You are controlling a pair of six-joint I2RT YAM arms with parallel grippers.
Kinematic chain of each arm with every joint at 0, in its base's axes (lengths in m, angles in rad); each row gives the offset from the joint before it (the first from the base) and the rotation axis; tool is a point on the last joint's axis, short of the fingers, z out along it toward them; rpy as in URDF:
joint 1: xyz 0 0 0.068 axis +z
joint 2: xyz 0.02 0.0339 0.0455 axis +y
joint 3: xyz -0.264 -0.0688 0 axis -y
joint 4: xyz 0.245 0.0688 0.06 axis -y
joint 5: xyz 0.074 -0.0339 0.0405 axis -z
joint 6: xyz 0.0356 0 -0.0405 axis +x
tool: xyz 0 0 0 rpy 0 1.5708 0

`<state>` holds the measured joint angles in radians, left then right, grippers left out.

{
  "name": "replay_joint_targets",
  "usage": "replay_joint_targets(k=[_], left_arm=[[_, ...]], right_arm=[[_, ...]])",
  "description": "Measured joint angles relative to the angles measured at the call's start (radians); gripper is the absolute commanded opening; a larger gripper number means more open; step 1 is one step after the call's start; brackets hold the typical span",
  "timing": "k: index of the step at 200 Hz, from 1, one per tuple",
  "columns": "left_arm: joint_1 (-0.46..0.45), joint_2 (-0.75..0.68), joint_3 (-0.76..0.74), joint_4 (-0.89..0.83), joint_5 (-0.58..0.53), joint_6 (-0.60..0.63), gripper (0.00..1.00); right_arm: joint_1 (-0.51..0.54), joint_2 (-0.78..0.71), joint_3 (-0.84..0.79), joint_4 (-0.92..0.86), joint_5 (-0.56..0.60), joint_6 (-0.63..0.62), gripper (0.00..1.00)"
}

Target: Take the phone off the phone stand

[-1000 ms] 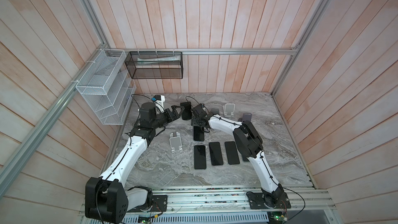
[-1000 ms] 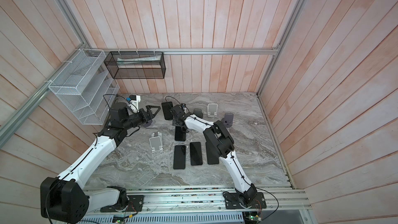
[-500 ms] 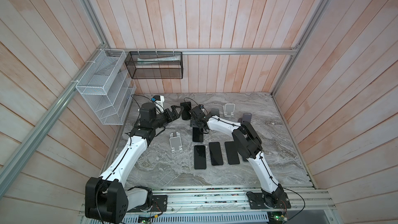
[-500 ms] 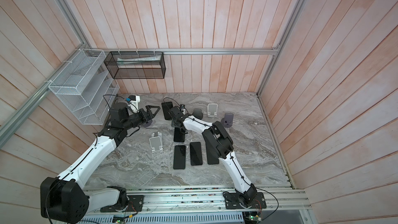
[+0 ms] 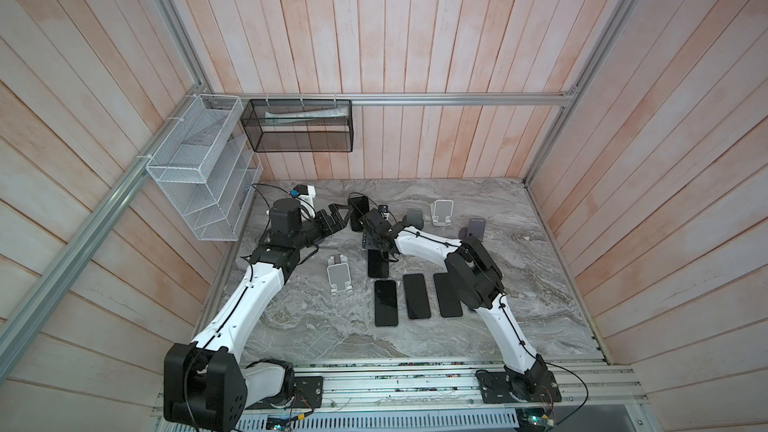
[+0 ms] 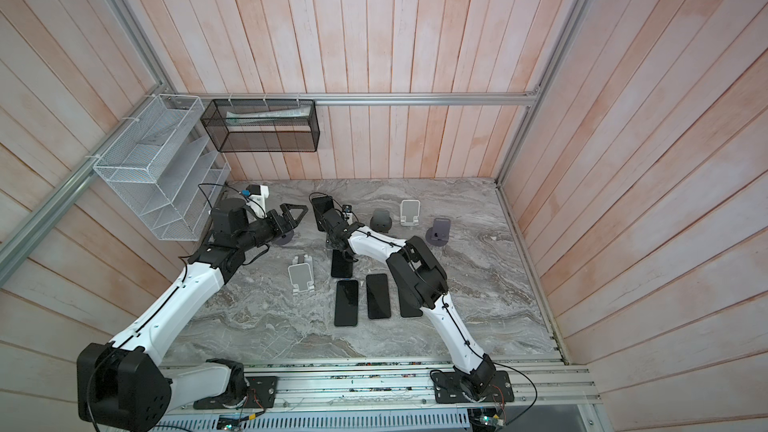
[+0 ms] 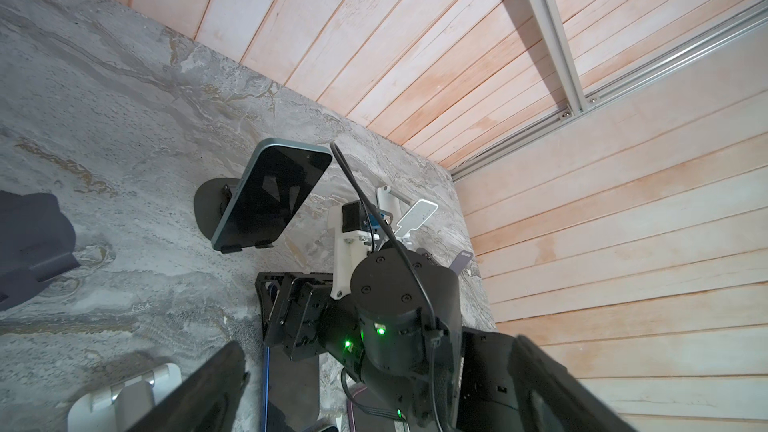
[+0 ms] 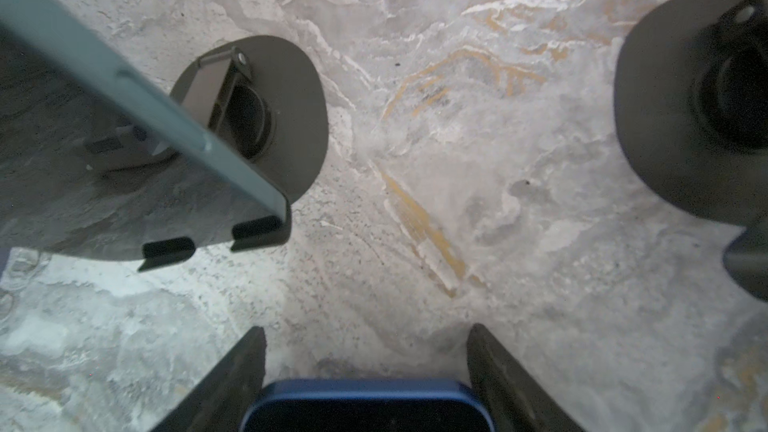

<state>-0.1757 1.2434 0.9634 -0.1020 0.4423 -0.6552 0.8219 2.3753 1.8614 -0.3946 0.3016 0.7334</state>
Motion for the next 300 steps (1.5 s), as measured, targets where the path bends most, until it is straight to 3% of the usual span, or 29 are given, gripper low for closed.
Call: replay_joint_targets(k=[86,112,164,197,247,300], left_arm=[[0.009,-0.022,0.003,-0.022,-0.031,0.027,1.0],[0.009,-0.023,0.003,-0.022,-0.031,0.027,1.0],[0.009,-0.026,0.003,-0.016,-0.027,0.027,1.0],[0.009,-0.025,0.003,-0.005,0.001,0.023,1.0],[0.009,-0.014,0.003,0.019,0.04,0.019,1.0],[0.005,-0.003,-0.011,0.079,0.11,-0.003,1.0]], right_arm=[[0.002,-0.001,0.003,0.006,-0.015,0.025,0.81],[0.003,-0.027,-0.027,0.006,-0.019,0.006,0.87],[-0.006,-0.266,-0.195,0.017,0.008,-0.111,0.96],[-0.089,-0.38,-0.229,0.084,0.028,-0.225,0.98],[-0.259,-0.28,-0.137,0.067,-0.007,-0.33,0.98],[-0.285,-0.197,-0.1,0.037,-0.065,-0.344,0.98]])
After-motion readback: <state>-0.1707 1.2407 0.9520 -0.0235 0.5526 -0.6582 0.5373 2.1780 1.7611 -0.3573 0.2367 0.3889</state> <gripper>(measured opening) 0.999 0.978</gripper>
